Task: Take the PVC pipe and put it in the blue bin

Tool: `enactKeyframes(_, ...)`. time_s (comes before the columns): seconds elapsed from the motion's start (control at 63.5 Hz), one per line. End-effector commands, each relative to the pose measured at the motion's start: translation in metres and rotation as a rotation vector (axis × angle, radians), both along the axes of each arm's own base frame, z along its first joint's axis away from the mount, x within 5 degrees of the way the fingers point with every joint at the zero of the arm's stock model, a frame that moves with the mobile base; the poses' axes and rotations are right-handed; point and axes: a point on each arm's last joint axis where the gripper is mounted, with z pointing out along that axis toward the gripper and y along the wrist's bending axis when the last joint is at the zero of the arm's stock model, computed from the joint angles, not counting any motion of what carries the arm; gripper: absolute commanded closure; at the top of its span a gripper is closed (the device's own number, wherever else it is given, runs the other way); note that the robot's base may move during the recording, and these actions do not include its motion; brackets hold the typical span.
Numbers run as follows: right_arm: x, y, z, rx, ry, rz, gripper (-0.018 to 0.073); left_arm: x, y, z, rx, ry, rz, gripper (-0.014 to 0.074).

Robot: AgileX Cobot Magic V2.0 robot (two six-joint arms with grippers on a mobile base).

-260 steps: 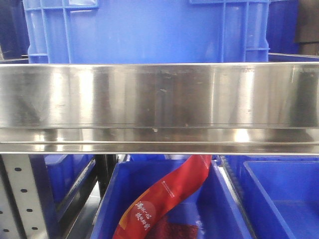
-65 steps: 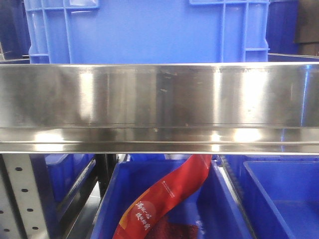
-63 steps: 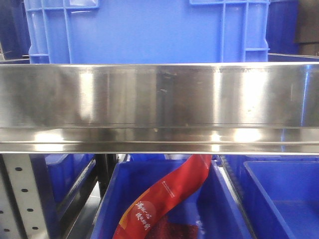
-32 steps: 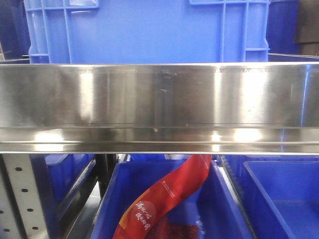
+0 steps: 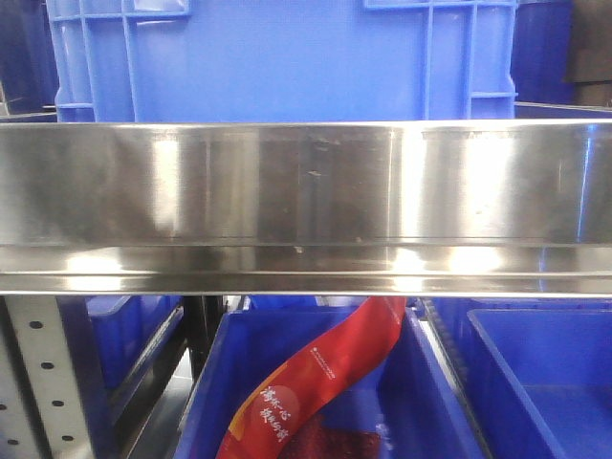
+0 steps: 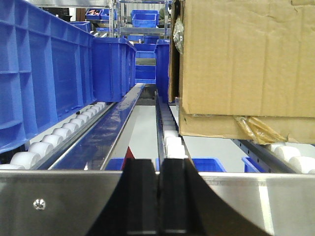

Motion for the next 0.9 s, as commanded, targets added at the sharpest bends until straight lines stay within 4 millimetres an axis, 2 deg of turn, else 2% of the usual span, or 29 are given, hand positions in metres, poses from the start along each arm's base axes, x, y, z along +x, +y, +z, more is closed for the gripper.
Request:
enactKeyframes(0.0,0.0,0.0,0.0,-0.003,-0.009,-0.006,0.0727,-0.002,0.0,0.003,-0.012,-0.028,0.004,0.0708)
enactKeyframes(0.142,0.0,0.0,0.0,-0.003,-0.009,-0.006,0.0727,-0.002,0.0,0.002,-0.012,-0.026,0.004,0.0708)
enactKeyframes(0.268,0.0,0.0,0.0,-0.003,-0.009,-0.006,0.0727,0.001,0.002,-0.012,-0.009,-0.057,0.021,0.0708)
enactKeyframes(0.441,0.0,0.0,0.0,-0.003,-0.009,-0.006,0.0727,0.0,0.004,-0.051,0.137,-0.084,0.061,0.0708)
enactKeyframes(0.646,0.0,0.0,0.0,-0.003,-0.009,-0.006,0.0727,-0.005,0.003,-0.113,0.128,-0.009,0.049,0.0708)
enactKeyframes(0.788,0.0,0.0,0.0,-0.003,-0.009,-0.006,0.0727,-0.008,0.0,-0.134,0.107,-0.011,-0.002,0.0708)
enactKeyframes(0.882,0.0,0.0,0.0,-0.003,-0.009,-0.006,0.0727,-0.011,-0.001,-0.133,0.106,-0.039,-0.033,0.0708)
